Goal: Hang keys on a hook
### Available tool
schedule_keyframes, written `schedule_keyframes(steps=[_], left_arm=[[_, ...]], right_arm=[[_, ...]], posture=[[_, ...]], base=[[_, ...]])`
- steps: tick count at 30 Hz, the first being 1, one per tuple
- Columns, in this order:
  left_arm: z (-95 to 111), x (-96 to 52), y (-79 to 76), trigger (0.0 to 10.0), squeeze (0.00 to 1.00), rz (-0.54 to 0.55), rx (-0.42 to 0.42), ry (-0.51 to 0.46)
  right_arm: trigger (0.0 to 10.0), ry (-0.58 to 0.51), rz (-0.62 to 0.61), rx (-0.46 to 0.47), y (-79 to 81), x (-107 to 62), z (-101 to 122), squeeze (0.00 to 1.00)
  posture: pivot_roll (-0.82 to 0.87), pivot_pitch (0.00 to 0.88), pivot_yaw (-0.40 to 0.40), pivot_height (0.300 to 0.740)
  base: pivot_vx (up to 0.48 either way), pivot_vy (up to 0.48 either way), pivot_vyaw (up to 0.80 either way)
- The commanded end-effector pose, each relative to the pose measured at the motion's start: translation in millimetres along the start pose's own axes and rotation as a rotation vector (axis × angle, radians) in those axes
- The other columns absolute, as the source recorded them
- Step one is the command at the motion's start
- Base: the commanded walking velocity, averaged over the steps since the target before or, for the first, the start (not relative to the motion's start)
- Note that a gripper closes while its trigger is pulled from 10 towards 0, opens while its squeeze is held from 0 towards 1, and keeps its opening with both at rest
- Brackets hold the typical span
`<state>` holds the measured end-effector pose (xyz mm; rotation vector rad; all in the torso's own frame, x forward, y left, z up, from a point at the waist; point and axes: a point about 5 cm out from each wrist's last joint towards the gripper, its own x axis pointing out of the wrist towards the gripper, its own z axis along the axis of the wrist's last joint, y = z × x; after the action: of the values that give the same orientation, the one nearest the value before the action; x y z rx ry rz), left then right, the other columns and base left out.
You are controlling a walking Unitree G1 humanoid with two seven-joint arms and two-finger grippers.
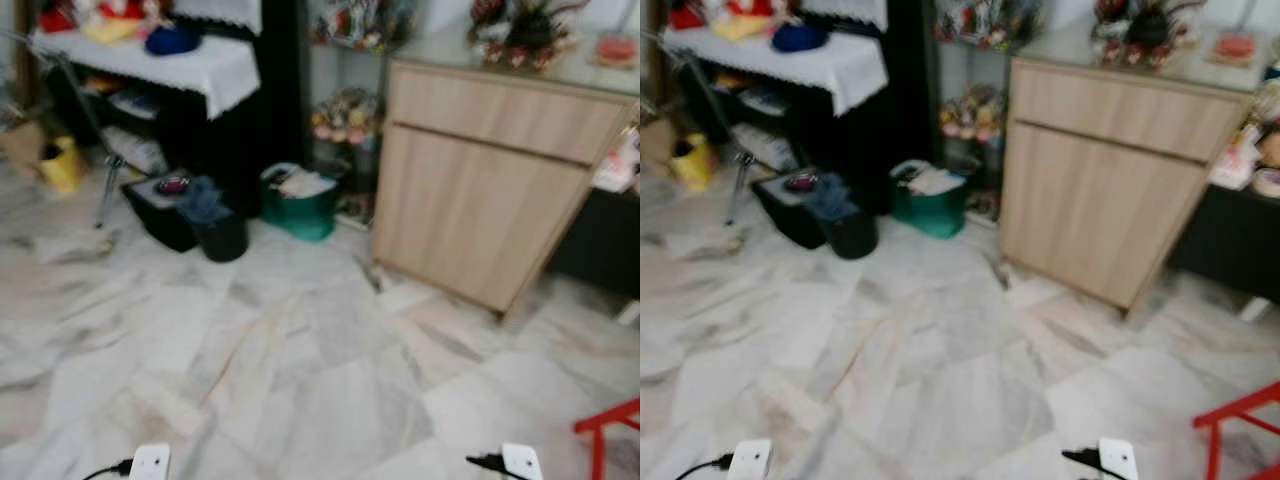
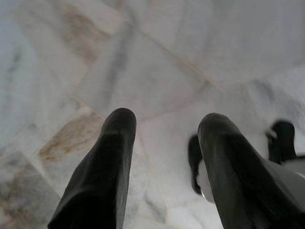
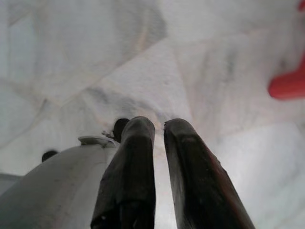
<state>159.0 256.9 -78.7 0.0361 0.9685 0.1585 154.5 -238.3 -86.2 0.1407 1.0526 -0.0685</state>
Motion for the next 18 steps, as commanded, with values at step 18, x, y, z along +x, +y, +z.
schedule_keyframes(steps=[18], left_arm=[[12,1.4,8.4,10.0,0.00,0.018,0.004,-0.009]], right_arm=[[10.0,-0.013,-0.009,0.043,10.2,3.9,7,0.00]], posture=[[0.03,0.000,0.055,0.734]], base=[[0.000,0.000,-0.72]])
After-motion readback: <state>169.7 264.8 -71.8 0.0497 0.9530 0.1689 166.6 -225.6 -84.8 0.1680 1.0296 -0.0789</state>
